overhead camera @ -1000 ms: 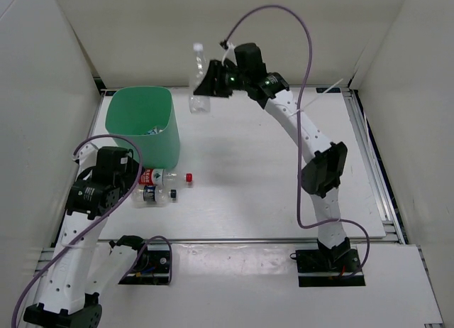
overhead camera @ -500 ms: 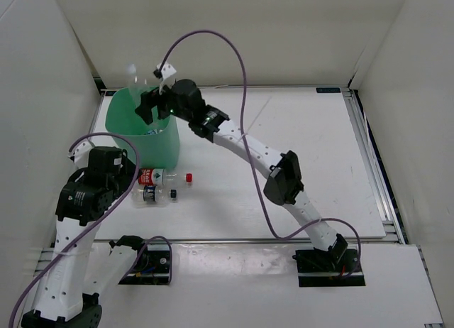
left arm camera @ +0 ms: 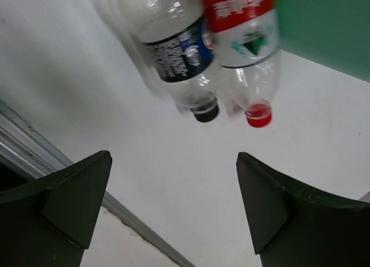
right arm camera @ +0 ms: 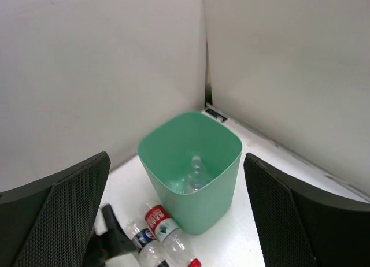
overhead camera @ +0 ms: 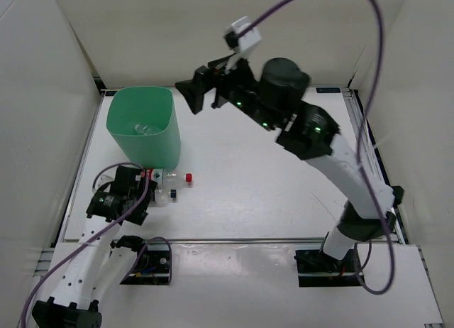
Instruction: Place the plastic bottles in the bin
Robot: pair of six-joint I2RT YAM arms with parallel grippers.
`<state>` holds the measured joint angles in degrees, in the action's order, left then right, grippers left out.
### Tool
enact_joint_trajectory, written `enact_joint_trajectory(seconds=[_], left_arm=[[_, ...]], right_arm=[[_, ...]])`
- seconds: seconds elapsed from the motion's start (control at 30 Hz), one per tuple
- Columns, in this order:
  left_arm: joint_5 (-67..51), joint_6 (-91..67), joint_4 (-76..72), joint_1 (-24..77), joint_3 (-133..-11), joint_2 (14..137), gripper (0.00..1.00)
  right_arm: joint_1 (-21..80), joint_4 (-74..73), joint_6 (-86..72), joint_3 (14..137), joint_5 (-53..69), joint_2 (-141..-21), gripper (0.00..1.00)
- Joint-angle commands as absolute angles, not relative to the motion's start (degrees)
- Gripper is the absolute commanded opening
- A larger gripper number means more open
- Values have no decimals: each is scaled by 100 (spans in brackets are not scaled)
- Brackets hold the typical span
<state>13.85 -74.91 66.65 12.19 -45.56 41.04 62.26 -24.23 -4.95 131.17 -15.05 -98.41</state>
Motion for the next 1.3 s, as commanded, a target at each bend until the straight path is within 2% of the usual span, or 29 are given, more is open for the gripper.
enact_joint_trajectory(seconds=[0.0,0.13,0.3,0.6,0.63,0.73,0.83,0.93,1.1,1.27], left_arm=[[974,-9008,5600,1248,-3712,3798,100],[1362,-9158,4941,1248,-3332,3990,100],[1608,-9001,4492,941,-3278,4859,100],[1477,-8737,4104,694,-2848,6064,100],[1407,-8736,4104,625,-2778,6064,99],[1354,-8684,4104,571,-2716,6064,81],[1283,-8622,4470,440,-2724,5679,77],[1064,-8753,5113,439,-3276,5029,77],[1299,-9088,6317,439,-4812,3957,69],[2100,-8230,6372,439,-6247,4165,65]], right_arm=[[6390,-3654,-325,13017,-2082,-9704,100],[6390,-3718,-466,12543,-2136,-9097,100],[6390,-4209,-194,12823,-2083,-9097,100],[6267,-4157,-176,12270,-2083,-8561,100],[6267,-4157,-176,12165,-2083,-8430,100],[6267,-4157,-88,11849,-2328,-8262,100],[6214,-4157,-18,11594,-2548,-8130,100],[6161,-4157,-18,11531,-2663,-8025,100],[6047,-4280,-88,11329,-2716,-8024,100],[5985,-4351,-255,11276,-2602,-8024,100]])
